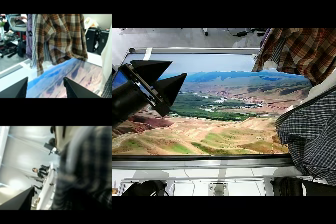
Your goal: Fold the clothes and pants, and hang the long-sleeved shirts on hangers.
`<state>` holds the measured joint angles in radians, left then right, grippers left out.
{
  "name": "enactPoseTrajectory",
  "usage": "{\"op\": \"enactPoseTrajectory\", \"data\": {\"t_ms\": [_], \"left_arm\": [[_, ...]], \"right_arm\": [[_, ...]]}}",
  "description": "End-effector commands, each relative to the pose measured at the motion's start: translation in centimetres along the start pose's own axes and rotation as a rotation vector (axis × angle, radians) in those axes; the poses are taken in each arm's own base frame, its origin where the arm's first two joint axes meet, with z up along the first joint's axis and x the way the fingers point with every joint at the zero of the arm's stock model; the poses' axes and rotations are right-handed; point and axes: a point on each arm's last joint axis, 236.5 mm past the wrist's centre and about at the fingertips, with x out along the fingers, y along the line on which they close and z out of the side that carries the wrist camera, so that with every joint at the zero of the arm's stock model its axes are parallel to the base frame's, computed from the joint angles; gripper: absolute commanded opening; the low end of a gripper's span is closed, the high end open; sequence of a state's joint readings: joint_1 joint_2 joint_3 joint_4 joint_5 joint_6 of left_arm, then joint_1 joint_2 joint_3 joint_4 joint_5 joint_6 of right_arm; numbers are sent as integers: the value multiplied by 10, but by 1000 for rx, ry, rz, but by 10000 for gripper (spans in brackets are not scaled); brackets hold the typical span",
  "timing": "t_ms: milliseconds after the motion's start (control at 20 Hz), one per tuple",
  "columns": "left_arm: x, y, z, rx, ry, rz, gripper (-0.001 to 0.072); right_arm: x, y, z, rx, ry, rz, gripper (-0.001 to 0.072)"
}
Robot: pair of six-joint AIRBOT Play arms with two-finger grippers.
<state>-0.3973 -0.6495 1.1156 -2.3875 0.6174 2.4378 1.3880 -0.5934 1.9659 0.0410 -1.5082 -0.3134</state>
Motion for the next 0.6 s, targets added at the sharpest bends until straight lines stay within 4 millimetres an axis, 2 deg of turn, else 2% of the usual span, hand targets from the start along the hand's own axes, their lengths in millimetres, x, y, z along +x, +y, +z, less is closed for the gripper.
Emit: {"op": "enactPoseTrajectory", "data": {"t_ms": [0, 200, 300, 400, 550], "left_arm": [[0, 0, 0, 1, 0, 0, 508], [0, 0, 0, 1, 0, 0, 508], [0, 0, 0, 1, 0, 0, 508], [0, 0, 0, 0, 1, 0, 508], [0, 0, -1, 3, 3, 1, 509]], "right_arm": [[2, 17, -21, -47, -15, -12, 559], [4, 35, -47, -134, -18, -13, 568], [4, 35, -53, -204, -15, -28, 568], [3, 20, -53, -263, -5, -91, 568], [-3, -17, -46, -306, -7, -250, 566]]}}
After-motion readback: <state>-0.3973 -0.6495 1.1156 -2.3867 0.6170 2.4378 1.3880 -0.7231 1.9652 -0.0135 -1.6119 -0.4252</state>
